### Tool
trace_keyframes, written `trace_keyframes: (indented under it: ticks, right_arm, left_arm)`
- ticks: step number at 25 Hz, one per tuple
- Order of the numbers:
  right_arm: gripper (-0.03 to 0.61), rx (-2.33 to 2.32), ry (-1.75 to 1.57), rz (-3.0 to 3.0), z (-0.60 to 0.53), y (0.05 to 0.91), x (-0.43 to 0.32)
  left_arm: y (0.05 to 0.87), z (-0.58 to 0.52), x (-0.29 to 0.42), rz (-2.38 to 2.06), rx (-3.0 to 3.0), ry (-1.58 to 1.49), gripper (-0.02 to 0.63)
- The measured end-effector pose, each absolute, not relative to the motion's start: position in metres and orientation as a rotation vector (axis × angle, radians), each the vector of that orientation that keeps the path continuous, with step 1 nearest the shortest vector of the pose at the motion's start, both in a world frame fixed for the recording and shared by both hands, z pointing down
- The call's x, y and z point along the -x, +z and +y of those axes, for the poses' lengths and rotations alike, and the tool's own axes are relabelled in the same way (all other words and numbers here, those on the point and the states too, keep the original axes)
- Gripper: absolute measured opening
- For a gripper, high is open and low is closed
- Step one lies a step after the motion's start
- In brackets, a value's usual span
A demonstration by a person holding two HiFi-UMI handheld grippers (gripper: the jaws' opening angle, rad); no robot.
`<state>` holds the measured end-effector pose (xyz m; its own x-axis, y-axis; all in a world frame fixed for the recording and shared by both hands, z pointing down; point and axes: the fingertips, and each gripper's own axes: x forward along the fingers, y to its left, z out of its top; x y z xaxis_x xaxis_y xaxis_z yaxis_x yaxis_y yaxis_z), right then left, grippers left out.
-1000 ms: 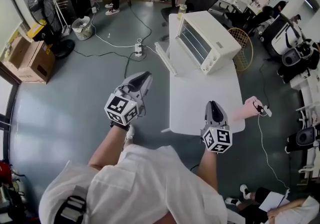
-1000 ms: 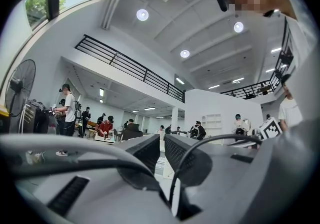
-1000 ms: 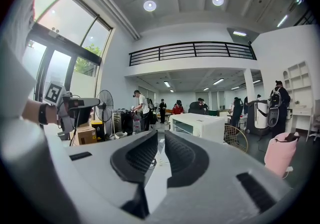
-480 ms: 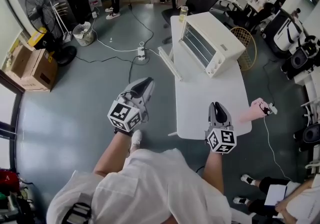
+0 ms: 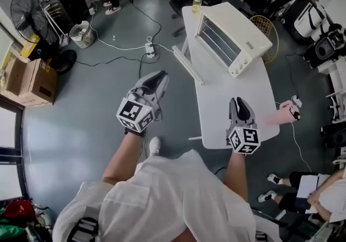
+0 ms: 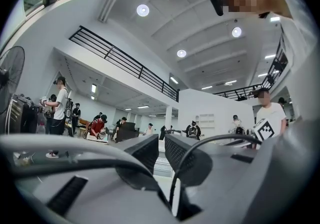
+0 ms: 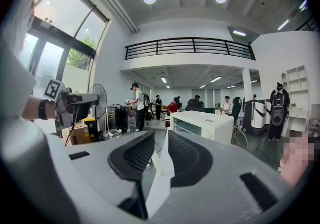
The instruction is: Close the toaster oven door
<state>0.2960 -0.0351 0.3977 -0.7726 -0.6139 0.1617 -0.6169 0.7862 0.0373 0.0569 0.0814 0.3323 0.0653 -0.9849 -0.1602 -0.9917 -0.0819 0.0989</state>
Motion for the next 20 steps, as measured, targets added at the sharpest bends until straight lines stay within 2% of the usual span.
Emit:
trace_keyframes:
  ticks: [10, 20]
  right_arm:
    - [0.103, -1.122, 0.032, -2.729, -0.074, 0.406, -0.22]
    - [0.112, -1.209, 0.071, -2.651, -0.097, 0.421, -0.189]
  left_arm:
    - [0.343, 0.038, 0.035, 1.989, 2.387, 0.264, 0.028]
    - [0.36, -0.004, 0.083, 1.941, 2.464, 0.281, 0.028]
